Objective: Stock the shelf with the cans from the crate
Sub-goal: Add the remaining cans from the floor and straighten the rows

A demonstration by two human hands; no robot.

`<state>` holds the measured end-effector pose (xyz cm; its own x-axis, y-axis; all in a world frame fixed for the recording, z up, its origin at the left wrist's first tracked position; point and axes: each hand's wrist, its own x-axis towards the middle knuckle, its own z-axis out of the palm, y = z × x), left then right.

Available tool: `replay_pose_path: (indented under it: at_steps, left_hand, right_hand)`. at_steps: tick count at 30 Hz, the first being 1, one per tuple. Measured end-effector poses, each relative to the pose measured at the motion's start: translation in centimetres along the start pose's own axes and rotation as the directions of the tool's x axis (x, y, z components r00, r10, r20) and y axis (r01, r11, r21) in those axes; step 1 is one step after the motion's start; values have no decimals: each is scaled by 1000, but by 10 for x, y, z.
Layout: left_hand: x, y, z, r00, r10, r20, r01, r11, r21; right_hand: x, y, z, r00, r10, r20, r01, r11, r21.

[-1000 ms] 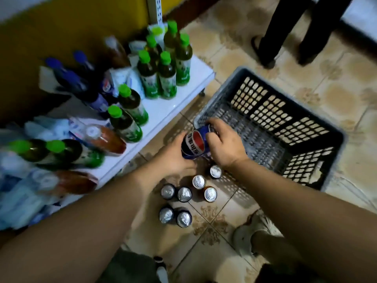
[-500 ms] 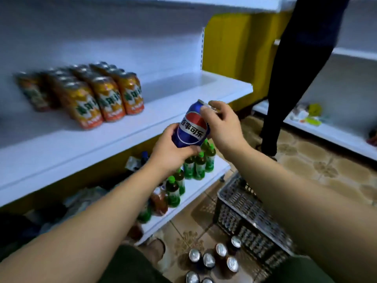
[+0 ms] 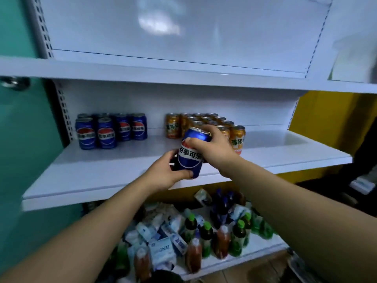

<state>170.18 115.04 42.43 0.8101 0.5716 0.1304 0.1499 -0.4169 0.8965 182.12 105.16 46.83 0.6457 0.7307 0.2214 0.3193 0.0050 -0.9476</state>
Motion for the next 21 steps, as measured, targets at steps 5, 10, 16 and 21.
replay_pose_path:
  at_steps: [5,10,16,21]
  left_hand:
    - [1,-42,-60,991,-130,-19,132,978,160]
    - [6,-88,-107,961,-255,-111,277,847,453]
    - [9,-130,-155,923,-309,-229,371,561,740]
    - [10,-144,-158,911,-341,-232,384,497,778]
  right_hand:
    - [27,4,51,997,10,71,-10,1000,-8]
    - [49,20,80,991,32,128,-29,999,-25]
    - [79,30,110,986,27,166,-16,998,-67]
    - [98,34,128,981,4,196,4,999,-38]
